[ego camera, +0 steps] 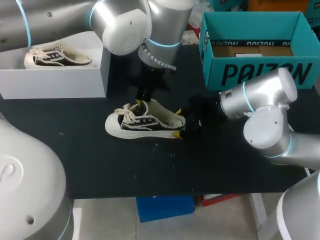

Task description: Take the shoe out of the shoebox, open the shoe tongue, remove and reinsert the insole, then place the shoe into the shoebox

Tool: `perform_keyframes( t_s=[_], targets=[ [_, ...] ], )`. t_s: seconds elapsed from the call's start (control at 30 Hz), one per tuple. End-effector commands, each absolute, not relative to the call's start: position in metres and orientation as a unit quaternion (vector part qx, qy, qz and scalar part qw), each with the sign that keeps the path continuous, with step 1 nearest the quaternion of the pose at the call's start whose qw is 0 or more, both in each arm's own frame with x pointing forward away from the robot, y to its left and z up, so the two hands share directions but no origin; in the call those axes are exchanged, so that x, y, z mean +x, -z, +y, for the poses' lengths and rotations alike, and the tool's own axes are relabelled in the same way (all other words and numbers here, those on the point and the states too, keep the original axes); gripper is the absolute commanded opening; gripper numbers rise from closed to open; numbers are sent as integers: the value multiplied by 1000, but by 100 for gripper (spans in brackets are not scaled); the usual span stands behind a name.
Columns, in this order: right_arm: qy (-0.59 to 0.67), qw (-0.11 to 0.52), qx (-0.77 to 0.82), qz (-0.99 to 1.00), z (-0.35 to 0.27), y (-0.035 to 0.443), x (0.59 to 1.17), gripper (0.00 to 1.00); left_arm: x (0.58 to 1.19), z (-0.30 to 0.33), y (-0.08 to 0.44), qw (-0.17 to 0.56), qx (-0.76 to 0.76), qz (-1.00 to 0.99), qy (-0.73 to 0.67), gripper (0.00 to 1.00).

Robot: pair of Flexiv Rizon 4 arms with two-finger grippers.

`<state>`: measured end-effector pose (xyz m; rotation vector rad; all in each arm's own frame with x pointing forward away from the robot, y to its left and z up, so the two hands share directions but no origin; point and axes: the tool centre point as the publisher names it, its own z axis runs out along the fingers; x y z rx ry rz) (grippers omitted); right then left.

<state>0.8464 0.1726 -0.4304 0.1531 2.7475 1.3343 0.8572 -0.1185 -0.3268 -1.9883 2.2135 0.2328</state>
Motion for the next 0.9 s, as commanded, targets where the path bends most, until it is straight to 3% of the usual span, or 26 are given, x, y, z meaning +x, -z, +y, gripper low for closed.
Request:
perform_keyframes(
  t_s=[0.03,0.9],
  targets=[
    [-436,42,50,898,174,431,847,0,852,-103,316,60,-672,738,-25,0],
    [-436,42,50,898,174,431,847,0,855,-61,332,-4,-697,701,154,0]
  ],
)
